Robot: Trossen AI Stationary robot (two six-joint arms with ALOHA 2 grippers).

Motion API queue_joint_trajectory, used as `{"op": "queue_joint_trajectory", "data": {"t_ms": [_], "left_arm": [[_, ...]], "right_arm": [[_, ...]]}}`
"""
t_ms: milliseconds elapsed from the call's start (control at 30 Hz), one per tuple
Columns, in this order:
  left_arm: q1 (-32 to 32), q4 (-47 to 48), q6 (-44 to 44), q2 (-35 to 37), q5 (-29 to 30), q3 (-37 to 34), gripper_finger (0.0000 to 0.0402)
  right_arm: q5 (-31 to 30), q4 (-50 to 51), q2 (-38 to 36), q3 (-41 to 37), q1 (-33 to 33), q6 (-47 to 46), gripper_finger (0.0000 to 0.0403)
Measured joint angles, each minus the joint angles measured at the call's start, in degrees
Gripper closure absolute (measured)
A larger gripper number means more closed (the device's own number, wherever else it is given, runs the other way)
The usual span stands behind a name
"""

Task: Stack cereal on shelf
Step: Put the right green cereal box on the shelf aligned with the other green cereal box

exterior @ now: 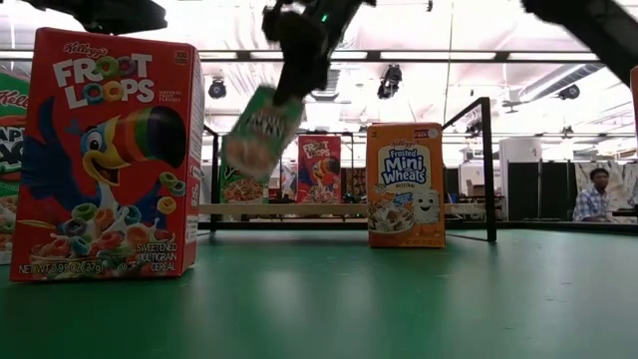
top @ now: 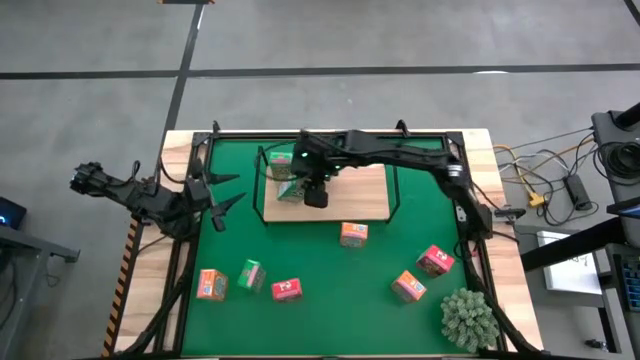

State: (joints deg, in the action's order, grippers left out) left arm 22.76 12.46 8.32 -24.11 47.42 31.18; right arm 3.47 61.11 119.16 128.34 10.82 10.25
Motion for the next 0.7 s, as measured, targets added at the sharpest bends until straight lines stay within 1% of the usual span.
{"op": "queue_joint_trajectory", "data": {"t_ms": [133,300,533,700], "left_arm": [[0.0,0.0,0.0,-0.2,0.0,0.0,0.0192],[0.0,0.0,0.1,-0.6,0.0,0.0,0.0192],[0.0,0.0,0.1,-0.8,0.0,0.0,0.0192],[0.0,0.0,0.2,-0.8,0.0,0.0,0.0192]], "right_arm": [[0.0,4.5,5.6,6.4,0.1,1.8,0.0259],[-0.7,3.7,6.6,6.2,0.1,2.4,0.0258],[-1.0,-0.7,7.0,6.1,0.2,1.8,0.0243],[-1.0,-2.1,7.2,6.1,0.2,1.8,0.0241]]}}
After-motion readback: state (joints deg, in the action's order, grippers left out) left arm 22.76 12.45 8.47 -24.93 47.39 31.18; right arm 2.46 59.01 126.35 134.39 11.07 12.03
